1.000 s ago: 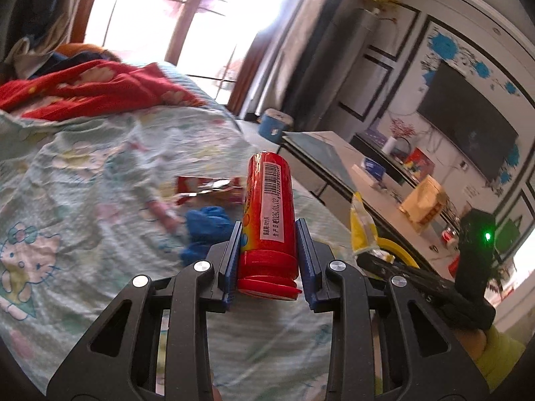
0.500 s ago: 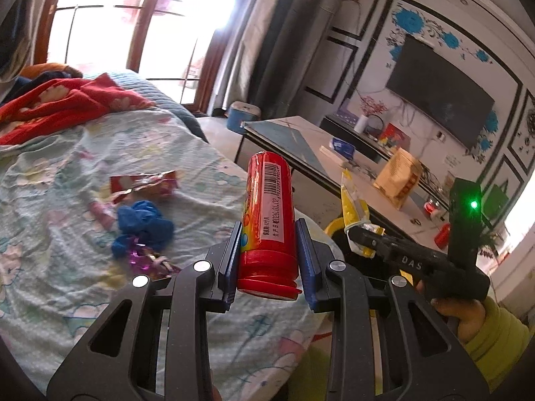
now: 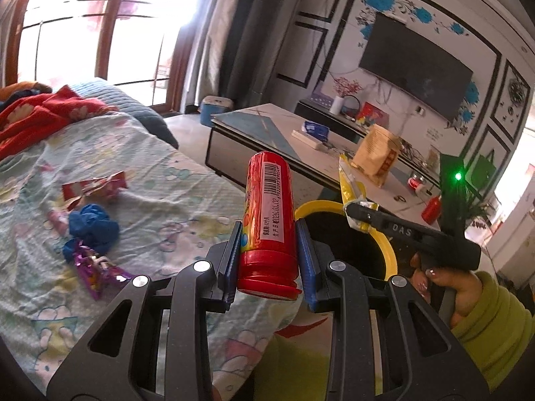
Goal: Collect trash
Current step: 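Carry the red cylinder and yellow-white bag over the yellow bin with both tools, then open both tools to drop the cylinder and snack bag into the bin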
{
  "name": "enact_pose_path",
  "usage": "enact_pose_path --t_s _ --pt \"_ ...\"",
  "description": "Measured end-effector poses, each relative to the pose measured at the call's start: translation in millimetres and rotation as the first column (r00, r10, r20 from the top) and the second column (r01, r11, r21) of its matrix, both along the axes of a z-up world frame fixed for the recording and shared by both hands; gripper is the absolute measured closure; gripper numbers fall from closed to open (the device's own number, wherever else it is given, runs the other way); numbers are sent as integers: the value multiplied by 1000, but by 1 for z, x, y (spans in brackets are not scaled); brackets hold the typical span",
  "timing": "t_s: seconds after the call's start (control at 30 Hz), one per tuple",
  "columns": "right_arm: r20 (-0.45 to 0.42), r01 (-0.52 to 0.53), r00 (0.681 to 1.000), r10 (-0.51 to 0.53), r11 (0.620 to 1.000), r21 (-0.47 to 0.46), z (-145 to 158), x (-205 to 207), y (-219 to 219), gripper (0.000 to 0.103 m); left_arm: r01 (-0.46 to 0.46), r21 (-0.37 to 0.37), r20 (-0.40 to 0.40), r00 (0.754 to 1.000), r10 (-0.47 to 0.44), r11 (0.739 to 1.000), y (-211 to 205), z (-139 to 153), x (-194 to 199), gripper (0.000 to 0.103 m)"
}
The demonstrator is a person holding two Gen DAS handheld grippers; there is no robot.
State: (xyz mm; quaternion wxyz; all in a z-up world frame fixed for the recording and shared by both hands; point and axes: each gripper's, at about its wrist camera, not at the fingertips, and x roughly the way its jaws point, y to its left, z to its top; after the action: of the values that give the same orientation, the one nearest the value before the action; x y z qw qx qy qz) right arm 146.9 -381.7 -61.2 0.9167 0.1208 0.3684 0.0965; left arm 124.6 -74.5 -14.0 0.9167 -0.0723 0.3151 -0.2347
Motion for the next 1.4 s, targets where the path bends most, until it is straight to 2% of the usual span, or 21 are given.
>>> enact_pose_path --t_s 0.33,0.77,1.1,1.4 --pt "0 54 999 -54 999 -3 -5 -1 -30 73 76 30 0 997 -76 997 -36 -6 5 79" --pt "-42 121 992 -120 992 22 -19 1 -71 73 193 60 -27 981 -191 979 -89 -20 13 79" --pt "-74 171 983 -167 984 50 -30 1 -100 73 251 57 -68 967 -247 966 -119 -36 25 79" --pt "-118 201 974 -191 976 78 -44 -1 -124 72 291 24 -145 948 -284 957 -141 -62 42 79"
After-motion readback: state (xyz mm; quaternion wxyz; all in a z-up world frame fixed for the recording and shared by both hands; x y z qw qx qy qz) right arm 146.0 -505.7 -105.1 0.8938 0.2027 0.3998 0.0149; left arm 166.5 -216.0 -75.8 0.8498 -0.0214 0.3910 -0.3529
